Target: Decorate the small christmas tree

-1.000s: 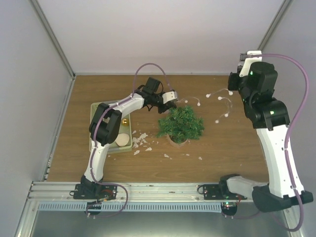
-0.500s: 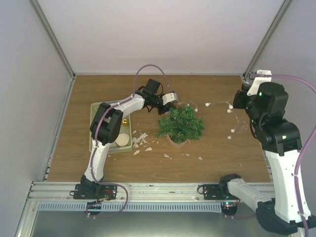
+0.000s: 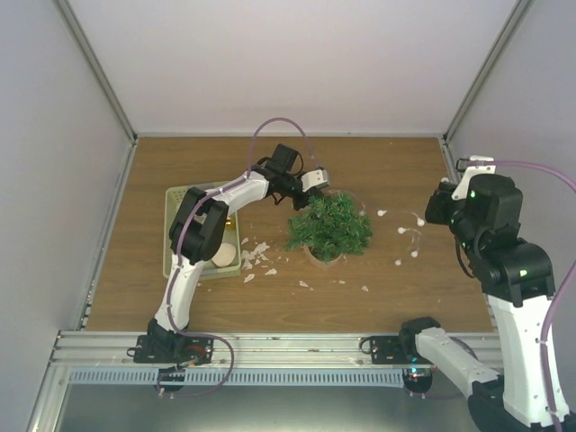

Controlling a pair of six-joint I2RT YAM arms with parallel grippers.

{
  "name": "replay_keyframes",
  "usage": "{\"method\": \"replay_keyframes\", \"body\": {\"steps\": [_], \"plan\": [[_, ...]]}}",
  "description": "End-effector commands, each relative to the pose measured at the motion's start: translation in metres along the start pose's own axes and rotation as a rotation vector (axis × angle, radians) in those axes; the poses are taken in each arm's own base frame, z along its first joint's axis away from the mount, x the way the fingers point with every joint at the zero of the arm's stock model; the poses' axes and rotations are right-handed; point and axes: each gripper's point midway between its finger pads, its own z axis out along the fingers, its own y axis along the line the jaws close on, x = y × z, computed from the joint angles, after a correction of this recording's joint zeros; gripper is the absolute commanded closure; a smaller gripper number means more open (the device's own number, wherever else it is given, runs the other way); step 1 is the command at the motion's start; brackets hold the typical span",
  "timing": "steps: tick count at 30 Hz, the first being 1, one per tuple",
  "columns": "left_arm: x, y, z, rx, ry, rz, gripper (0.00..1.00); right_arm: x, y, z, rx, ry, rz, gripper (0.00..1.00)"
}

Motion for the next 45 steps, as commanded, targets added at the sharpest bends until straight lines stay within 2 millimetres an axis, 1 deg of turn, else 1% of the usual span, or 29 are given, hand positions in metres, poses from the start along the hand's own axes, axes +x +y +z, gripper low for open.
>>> {"method": "replay_keyframes", "body": {"steps": [1, 5, 9, 14, 17, 19, 24, 29, 33, 39, 45], "plan": [[-0.005, -0.007, 0.011, 0.043, -0.021, -0.014, 0.97, 0.011, -0.011, -0.009, 0.042, 0.027, 0.023, 1.00], [-0.004, -0.008, 0.012, 0.044, -0.018, -0.019, 0.97, 0.011, -0.010, -0.024, 0.014, 0.026, 0.032, 1.00], [-0.005, -0.010, 0.011, 0.048, -0.016, -0.021, 0.96, 0.015, 0.002, -0.037, -0.080, 0.026, 0.053, 1.00], [-0.003, -0.013, 0.010, 0.054, -0.009, -0.024, 0.95, 0.025, 0.019, -0.050, -0.206, 0.051, 0.075, 0.99], [-0.002, -0.015, 0.011, 0.060, -0.004, -0.029, 0.95, 0.033, 0.024, -0.054, -0.241, 0.080, 0.079, 0.99], [0.000, -0.016, 0.012, 0.061, 0.002, -0.030, 0.95, 0.039, 0.023, -0.055, -0.237, 0.099, 0.079, 0.99], [-0.001, -0.015, 0.013, 0.055, 0.001, -0.029, 0.94, 0.057, 0.030, -0.058, -0.286, 0.161, 0.072, 0.99], [-0.004, -0.014, 0.013, 0.053, -0.005, -0.023, 0.93, 0.072, 0.051, -0.073, -0.443, 0.193, 0.045, 0.99], [-0.006, -0.014, 0.015, 0.053, -0.005, -0.021, 0.92, 0.087, 0.060, -0.075, -0.514, 0.230, 0.021, 1.00], [-0.008, -0.014, 0.014, 0.051, -0.005, -0.016, 0.91, 0.086, 0.079, -0.075, -0.628, 0.216, 0.004, 0.99], [-0.007, -0.013, 0.015, 0.049, -0.003, -0.019, 0.91, 0.097, 0.091, -0.066, -0.695, 0.244, 0.004, 0.99]]}}
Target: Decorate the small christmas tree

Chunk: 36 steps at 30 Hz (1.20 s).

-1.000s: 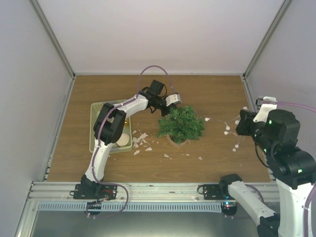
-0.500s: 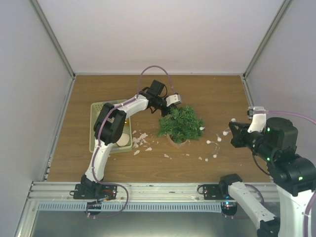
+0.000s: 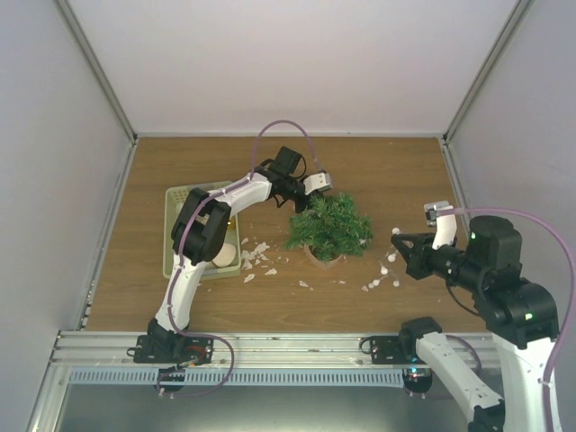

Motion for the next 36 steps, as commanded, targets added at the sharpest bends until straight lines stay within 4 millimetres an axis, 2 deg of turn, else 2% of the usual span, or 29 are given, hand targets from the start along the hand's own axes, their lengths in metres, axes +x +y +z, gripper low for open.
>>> {"method": "replay_keyframes", "body": {"steps": [1, 6, 13, 16, 19, 22, 27, 33, 36], "plan": [[-0.008, 0.000, 0.005, 0.007, -0.014, 0.011, 0.91, 0.001, 0.014, 0.011, -0.108, 0.000, -0.022, 1.00], [-0.008, 0.001, 0.004, 0.001, -0.011, 0.013, 0.89, 0.005, 0.024, 0.017, -0.193, 0.014, -0.015, 0.99], [-0.010, 0.001, 0.005, 0.003, -0.014, 0.012, 0.87, 0.002, 0.052, 0.001, -0.342, -0.014, -0.046, 1.00], [-0.010, 0.001, 0.005, 0.001, -0.009, 0.010, 0.85, 0.006, 0.053, 0.002, -0.350, 0.000, -0.040, 0.99], [-0.009, 0.000, 0.005, -0.001, 0.002, 0.002, 0.75, 0.007, 0.052, 0.003, -0.351, 0.002, -0.039, 0.99], [-0.005, -0.004, 0.003, 0.011, 0.017, -0.005, 0.73, 0.007, 0.051, 0.004, -0.350, 0.003, -0.039, 1.00], [-0.001, -0.005, -0.003, -0.016, 0.049, -0.004, 0.63, 0.009, 0.052, 0.007, -0.367, 0.012, -0.039, 0.99], [-0.017, -0.008, -0.015, -0.031, 0.033, -0.007, 0.57, 0.015, 0.052, 0.013, -0.388, 0.038, -0.037, 1.00], [-0.024, -0.002, -0.021, -0.069, 0.033, 0.005, 0.55, 0.014, 0.057, 0.010, -0.415, 0.034, -0.050, 1.00]]}}
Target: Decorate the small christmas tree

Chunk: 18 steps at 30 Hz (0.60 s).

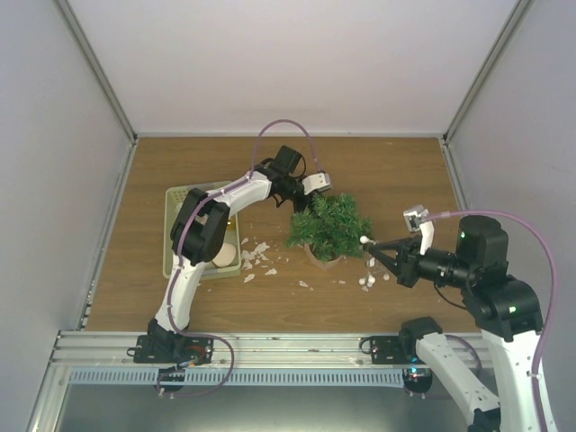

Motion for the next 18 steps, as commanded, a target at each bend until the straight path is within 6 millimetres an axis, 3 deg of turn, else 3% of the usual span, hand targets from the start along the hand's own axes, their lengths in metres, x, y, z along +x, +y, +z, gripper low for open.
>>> {"method": "replay_keyframes", "body": {"steps": [1, 8, 18], "plan": [[-0.033, -0.001, -0.021, -0.062, -0.030, 0.044, 0.55, -0.005, 0.014, -0.003, -0.066, -0.021, -0.046, 0.99], [-0.029, 0.010, -0.024, -0.122, -0.004, 0.036, 0.55, -0.017, 0.026, -0.014, -0.069, -0.069, -0.099, 1.00], [-0.027, 0.013, -0.018, -0.120, -0.011, 0.029, 0.55, -0.077, 0.027, -0.054, 0.166, -0.247, -0.201, 0.99]]}}
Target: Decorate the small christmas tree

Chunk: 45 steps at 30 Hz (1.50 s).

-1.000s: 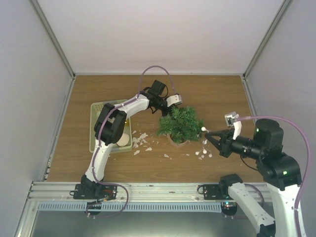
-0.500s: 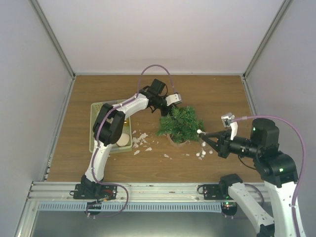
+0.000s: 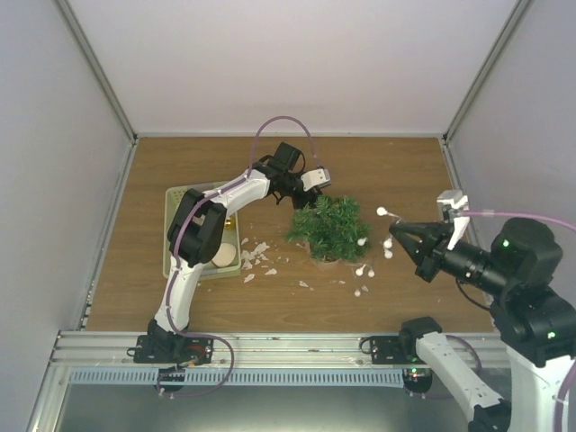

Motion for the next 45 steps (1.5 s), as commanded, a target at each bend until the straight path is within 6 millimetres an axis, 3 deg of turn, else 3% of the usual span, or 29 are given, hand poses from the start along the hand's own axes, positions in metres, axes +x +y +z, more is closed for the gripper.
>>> {"method": "replay_keyframes", "body": {"steps": [1, 6, 14, 20, 26, 32, 39, 45], "plan": [[-0.021, 0.001, -0.006, -0.021, -0.045, 0.028, 0.55, -0.024, -0.015, -0.009, 0.140, -0.061, -0.050, 1.00], [-0.014, 0.002, 0.000, -0.013, -0.035, 0.022, 0.55, -0.029, -0.031, -0.006, 0.211, -0.061, -0.040, 1.00], [-0.001, 0.004, 0.011, -0.007, -0.015, 0.016, 0.55, -0.028, -0.057, -0.021, 0.394, -0.053, -0.009, 1.00], [0.002, 0.004, 0.013, -0.006, -0.012, 0.011, 0.55, -0.033, -0.040, -0.019, 0.312, -0.064, -0.034, 1.00], [-0.003, 0.012, 0.008, -0.053, -0.012, -0.005, 0.56, -0.037, -0.018, -0.006, 0.150, -0.069, -0.051, 0.99], [-0.021, 0.033, -0.020, -0.164, -0.038, -0.054, 0.56, -0.028, -0.011, 0.007, 0.051, -0.035, -0.025, 0.99], [-0.044, 0.066, -0.083, -0.289, -0.105, -0.175, 0.55, -0.023, 0.012, 0.007, -0.087, -0.033, -0.025, 0.99], [-0.069, 0.061, -0.133, -0.360, -0.150, -0.163, 0.55, -0.027, 0.029, 0.005, -0.193, -0.052, -0.031, 0.99]]}}
